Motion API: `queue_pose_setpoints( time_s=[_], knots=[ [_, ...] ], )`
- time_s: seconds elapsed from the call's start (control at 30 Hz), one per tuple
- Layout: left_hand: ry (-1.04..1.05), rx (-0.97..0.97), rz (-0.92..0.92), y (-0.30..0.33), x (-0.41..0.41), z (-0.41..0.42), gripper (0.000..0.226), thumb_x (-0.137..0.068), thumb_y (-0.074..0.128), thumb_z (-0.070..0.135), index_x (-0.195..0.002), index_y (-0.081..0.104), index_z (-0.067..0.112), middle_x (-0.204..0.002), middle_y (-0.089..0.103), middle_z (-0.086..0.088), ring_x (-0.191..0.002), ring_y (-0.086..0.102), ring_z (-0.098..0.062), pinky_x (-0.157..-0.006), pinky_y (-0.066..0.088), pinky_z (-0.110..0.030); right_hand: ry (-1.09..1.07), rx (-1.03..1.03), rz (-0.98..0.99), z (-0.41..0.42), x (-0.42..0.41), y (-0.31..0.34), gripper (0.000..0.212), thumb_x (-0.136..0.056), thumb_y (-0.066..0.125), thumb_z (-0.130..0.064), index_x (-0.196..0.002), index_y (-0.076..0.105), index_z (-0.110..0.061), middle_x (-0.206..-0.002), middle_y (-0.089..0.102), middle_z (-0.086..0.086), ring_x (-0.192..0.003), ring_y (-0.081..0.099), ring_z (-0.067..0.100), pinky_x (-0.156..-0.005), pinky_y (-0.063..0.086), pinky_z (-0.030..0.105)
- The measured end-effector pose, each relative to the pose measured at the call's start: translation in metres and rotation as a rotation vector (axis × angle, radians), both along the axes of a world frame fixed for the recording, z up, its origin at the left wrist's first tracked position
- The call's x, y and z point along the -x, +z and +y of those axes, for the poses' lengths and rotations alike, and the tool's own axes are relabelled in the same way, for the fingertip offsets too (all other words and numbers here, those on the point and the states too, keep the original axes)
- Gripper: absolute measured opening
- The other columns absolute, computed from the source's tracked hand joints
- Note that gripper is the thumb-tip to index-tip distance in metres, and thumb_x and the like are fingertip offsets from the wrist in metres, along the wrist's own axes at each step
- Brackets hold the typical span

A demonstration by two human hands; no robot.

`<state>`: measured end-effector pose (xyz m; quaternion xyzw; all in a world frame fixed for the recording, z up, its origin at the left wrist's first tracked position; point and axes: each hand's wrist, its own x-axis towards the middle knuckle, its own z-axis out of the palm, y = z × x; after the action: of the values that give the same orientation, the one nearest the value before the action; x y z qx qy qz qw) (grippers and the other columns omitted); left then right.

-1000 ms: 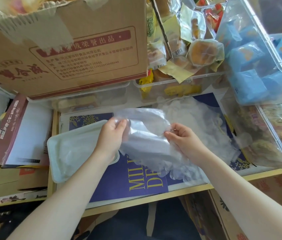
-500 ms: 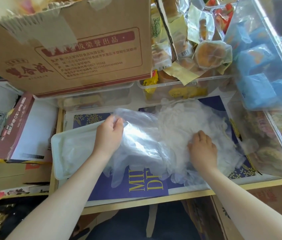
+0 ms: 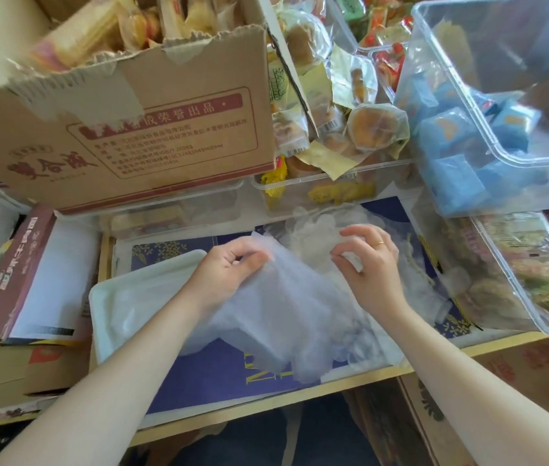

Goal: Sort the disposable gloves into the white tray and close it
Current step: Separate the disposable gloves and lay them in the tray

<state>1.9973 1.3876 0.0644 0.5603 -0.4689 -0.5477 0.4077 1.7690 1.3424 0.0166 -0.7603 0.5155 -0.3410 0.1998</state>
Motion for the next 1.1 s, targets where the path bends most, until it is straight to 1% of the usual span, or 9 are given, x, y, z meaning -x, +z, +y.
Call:
queue_pose_setpoints(
  time_s=[0.17, 0.3, 0.43, 0.5, 0.6, 0.8, 0.87, 0.97, 1.1],
  knots=[
    [0.06, -0.275, 0.268, 0.009, -0.004, -0.002, 0.015, -0.079, 0.062, 0.027, -0.072, 0.073, 0.02, -0.076, 0.07, 0.003, -0.07, 0.063, -0.011, -0.072, 0.048, -0.027, 0.078, 0.006, -0.207, 0.008, -0.011, 0.039, 0.003, -0.083, 0.055, -0.031, -0.083, 0.057, -0.033, -0.118, 0.047, -0.015, -0.116, 0.039, 0.014, -0.097, 0.025, 0.016],
    [0.054, -0.545, 0.557, 0.001, -0.008, 0.011, 0.023, -0.083, 0.061, 0.028, -0.093, 0.072, 0.011, -0.096, 0.07, -0.013, -0.085, 0.067, -0.025, -0.089, 0.05, -0.037, 0.139, -0.015, -0.297, 0.015, -0.015, 0.051, 0.004, -0.085, 0.053, -0.025, -0.086, 0.055, -0.028, -0.118, 0.047, -0.016, -0.113, 0.047, 0.008, -0.093, 0.037, 0.016],
    [0.061, -0.494, 0.657, 0.001, 0.003, 0.015, 0.022, -0.085, 0.058, 0.024, -0.091, 0.074, 0.01, -0.092, 0.072, -0.013, -0.081, 0.069, -0.024, -0.084, 0.054, -0.036, 0.182, -0.047, -0.32, 0.024, -0.019, 0.05, 0.009, -0.085, 0.054, -0.014, -0.088, 0.053, -0.023, -0.118, 0.052, -0.007, -0.113, 0.048, 0.004, -0.094, 0.039, 0.02],
    [0.081, -0.403, 0.548, 0.002, 0.006, 0.008, 0.019, -0.08, 0.063, 0.025, -0.089, 0.074, 0.012, -0.089, 0.072, -0.011, -0.08, 0.067, -0.024, -0.086, 0.051, -0.037, 0.19, -0.113, -0.284, 0.026, -0.015, 0.044, 0.018, -0.081, 0.055, -0.001, -0.089, 0.057, -0.017, -0.117, 0.054, -0.007, -0.113, 0.05, 0.01, -0.094, 0.042, 0.032],
    [0.058, -0.223, 0.258, 0.01, 0.002, -0.001, 0.015, -0.082, 0.063, 0.02, -0.075, 0.074, 0.015, -0.076, 0.072, -0.003, -0.069, 0.066, -0.015, -0.073, 0.051, -0.03, 0.105, -0.305, -0.288, 0.028, -0.009, 0.046, 0.026, -0.076, 0.044, -0.022, -0.09, 0.063, -0.01, -0.112, 0.059, -0.009, -0.112, 0.051, 0.013, -0.098, 0.04, 0.045],
    [-0.286, 0.021, -0.186, 0.027, -0.016, -0.002, 0.021, -0.081, 0.067, 0.045, -0.082, 0.074, 0.025, -0.085, 0.071, -0.003, -0.08, 0.06, -0.011, -0.079, 0.042, -0.028, 0.061, -0.42, -0.17, 0.011, -0.02, 0.081, 0.058, -0.085, 0.067, -0.025, -0.136, 0.04, -0.025, -0.132, 0.046, -0.015, -0.118, 0.041, -0.003, -0.099, 0.03, 0.018],
    [-0.299, 0.034, -0.195, 0.031, -0.018, -0.001, 0.024, -0.081, 0.066, 0.049, -0.084, 0.074, 0.026, -0.088, 0.07, -0.01, -0.079, 0.056, -0.016, -0.077, 0.04, -0.035, 0.166, -0.422, -0.164, 0.006, -0.028, 0.088, 0.038, -0.084, 0.068, -0.021, -0.12, 0.058, -0.025, -0.117, 0.061, -0.015, -0.109, 0.053, -0.002, -0.096, 0.038, 0.021],
    [-0.263, 0.068, -0.132, 0.041, -0.019, 0.004, 0.019, -0.083, 0.063, 0.033, -0.084, 0.074, 0.017, -0.079, 0.069, 0.007, -0.077, 0.058, -0.006, -0.079, 0.042, -0.023, 0.17, -0.472, -0.264, 0.004, -0.038, 0.092, 0.008, -0.085, 0.067, -0.015, -0.091, 0.07, -0.018, -0.094, 0.07, -0.008, -0.091, 0.062, 0.004, -0.088, 0.047, 0.027],
    [-0.24, 0.079, -0.035, 0.051, -0.027, 0.015, 0.016, -0.083, 0.06, 0.024, -0.074, 0.071, 0.015, -0.067, 0.065, 0.012, -0.065, 0.057, 0.0, -0.066, 0.041, -0.01, 0.207, -0.53, -0.319, -0.002, -0.039, 0.088, 0.036, -0.083, 0.069, -0.016, -0.113, 0.054, -0.028, -0.119, 0.057, -0.011, -0.116, 0.051, 0.004, -0.1, 0.033, 0.023]
  ],
)
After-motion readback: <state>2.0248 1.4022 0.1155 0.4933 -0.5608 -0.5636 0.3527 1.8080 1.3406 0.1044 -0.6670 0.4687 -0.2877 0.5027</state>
